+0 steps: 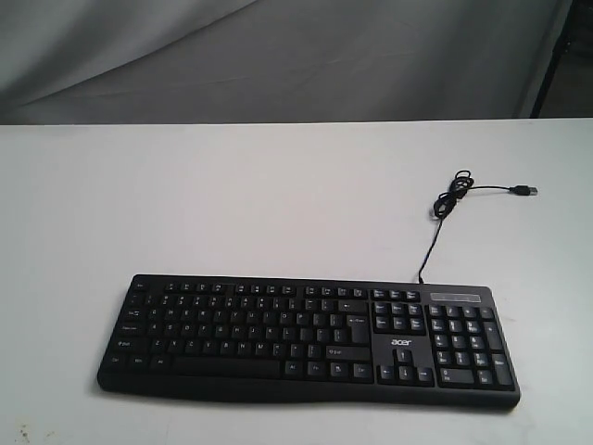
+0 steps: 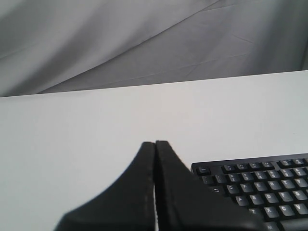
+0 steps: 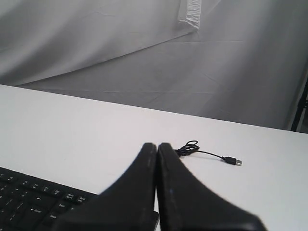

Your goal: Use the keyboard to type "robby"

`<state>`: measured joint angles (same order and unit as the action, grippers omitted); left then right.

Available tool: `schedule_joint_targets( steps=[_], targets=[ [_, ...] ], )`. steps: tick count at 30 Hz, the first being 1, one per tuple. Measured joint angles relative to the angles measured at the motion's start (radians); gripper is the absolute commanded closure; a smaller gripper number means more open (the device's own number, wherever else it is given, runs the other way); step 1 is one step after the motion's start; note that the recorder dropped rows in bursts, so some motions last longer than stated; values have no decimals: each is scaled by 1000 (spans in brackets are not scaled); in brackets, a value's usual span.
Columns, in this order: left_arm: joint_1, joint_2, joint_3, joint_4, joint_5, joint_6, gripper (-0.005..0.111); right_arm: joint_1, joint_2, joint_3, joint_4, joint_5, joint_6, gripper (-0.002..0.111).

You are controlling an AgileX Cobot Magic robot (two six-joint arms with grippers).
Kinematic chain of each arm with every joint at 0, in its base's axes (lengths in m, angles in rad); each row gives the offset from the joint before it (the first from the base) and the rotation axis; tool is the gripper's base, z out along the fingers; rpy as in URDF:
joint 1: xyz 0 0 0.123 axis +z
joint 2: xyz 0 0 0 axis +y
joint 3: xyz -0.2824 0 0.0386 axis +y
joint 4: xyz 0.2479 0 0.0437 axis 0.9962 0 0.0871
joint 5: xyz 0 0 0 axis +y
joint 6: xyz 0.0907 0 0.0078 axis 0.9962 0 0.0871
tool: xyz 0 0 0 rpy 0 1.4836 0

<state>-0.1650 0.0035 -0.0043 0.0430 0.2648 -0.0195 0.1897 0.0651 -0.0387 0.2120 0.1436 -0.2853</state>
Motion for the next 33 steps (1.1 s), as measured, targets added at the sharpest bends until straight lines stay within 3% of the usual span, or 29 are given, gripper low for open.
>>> schedule_joint_targets(
  steps=[33],
  targets=[
    [0, 0, 0, 0, 0, 0, 107, 0, -8, 35, -30, 158, 0, 108]
  ],
)
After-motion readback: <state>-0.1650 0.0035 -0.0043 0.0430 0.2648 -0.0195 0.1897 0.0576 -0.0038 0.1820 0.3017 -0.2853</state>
